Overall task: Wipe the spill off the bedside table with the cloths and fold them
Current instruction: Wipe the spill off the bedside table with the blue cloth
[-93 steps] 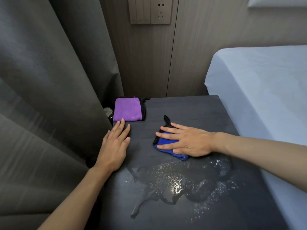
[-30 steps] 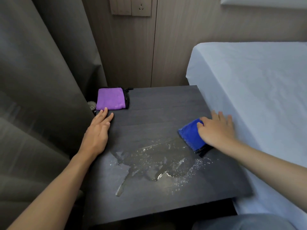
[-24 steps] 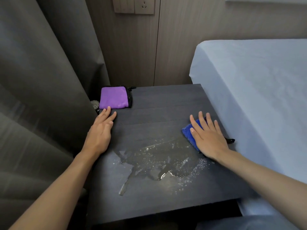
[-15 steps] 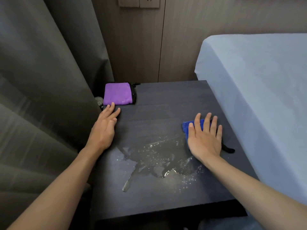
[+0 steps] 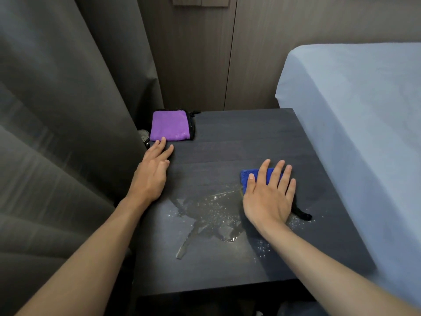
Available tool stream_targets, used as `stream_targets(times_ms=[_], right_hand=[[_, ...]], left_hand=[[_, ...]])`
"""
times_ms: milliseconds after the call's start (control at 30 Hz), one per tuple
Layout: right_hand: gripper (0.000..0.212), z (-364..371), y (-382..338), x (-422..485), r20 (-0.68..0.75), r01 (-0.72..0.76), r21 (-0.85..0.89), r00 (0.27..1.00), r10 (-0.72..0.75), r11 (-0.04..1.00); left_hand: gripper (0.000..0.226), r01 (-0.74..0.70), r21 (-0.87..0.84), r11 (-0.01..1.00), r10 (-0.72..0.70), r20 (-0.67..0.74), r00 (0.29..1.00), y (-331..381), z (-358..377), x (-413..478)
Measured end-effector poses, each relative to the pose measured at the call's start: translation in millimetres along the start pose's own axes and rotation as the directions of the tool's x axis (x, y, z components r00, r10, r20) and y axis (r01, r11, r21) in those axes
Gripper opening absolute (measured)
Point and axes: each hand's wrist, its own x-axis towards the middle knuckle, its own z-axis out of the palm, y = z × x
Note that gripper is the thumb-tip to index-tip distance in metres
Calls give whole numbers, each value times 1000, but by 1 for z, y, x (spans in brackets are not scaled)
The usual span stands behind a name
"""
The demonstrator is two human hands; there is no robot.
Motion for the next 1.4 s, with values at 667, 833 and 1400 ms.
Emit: stream_targets(times_ms=[667, 833, 1400], right_hand=[[65, 22, -116, -63, -23, 198, 142, 980, -197, 970], [66, 23, -117, -63, -11, 200, 144, 980, -201, 969], [67, 21, -123, -72, -18, 616, 68, 787, -616, 785]], left_hand=[[67, 28, -25, 999, -26, 80, 997, 11, -9, -4], [65, -23, -1, 1000, 23, 119, 993, 9, -12, -4], [61, -29, 109, 994, 0, 258, 966, 1, -14, 6]])
